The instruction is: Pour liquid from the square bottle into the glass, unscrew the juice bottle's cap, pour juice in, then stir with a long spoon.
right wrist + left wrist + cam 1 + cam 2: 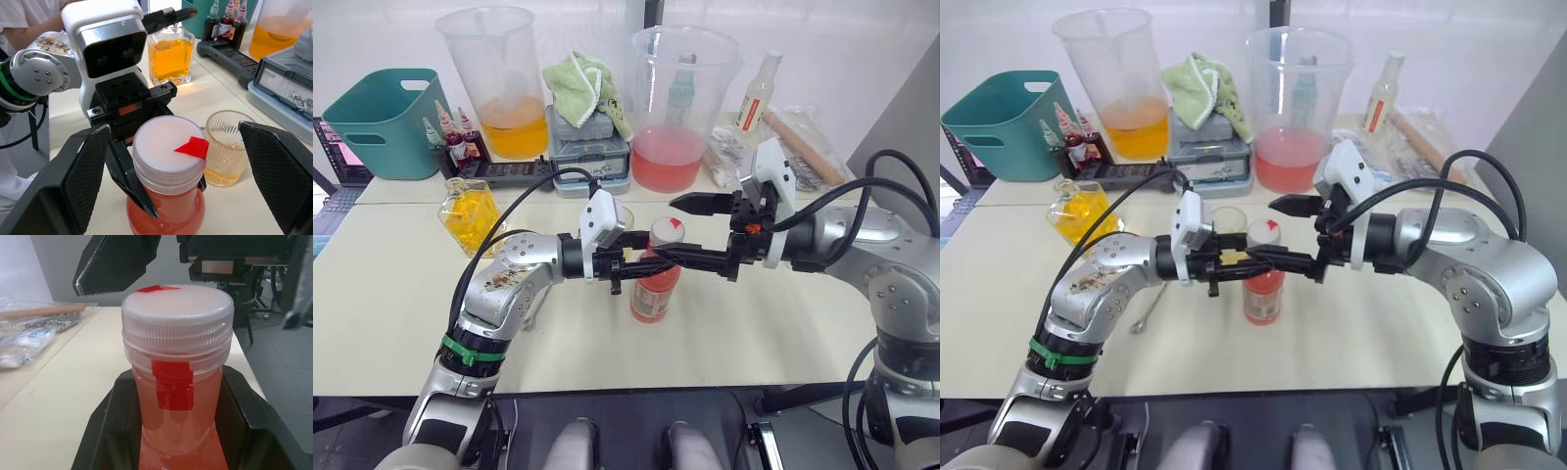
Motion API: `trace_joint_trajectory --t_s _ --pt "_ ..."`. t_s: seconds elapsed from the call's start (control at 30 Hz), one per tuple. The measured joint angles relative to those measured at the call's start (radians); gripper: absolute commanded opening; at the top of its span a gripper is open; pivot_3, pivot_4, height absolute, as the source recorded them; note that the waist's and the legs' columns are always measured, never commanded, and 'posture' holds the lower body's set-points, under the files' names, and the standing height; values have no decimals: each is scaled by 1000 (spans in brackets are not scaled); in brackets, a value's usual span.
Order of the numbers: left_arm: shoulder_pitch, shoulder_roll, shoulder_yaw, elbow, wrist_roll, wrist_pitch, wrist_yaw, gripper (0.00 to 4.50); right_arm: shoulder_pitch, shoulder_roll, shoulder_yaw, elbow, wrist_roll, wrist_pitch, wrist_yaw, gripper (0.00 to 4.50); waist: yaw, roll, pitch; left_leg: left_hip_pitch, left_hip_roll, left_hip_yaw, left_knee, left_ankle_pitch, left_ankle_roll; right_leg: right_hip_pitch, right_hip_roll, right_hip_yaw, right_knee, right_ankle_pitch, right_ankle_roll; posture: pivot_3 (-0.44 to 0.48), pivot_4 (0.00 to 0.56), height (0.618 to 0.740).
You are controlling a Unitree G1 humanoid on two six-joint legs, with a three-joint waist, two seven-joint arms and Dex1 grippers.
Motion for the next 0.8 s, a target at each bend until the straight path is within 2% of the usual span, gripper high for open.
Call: trace_joint_trajectory --t_s 0.27,0.53,0.8 --pt "-5 -5 1 9 2 0 -3 1487 0 15 14 8 0 -1 -4 1717 1 0 0 0 0 0 0 0 0 0 0 0 0 0 0 0 150 740" --pt "-5 0 6 9 3 6 -2 1487 -16 14 44 84 -18 -69 92 1673 -1 0 0 0 0 0 0 0 0 0 1 0 0 0 0 0 150 740" --pt "2 20 6 -25 2 13 -6 1487 -209 -3 218 438 -210 -395 587 1673 -10 0 0 0 0 2 0 0 0 -1 1 0 -1 0 0 0 150 740"
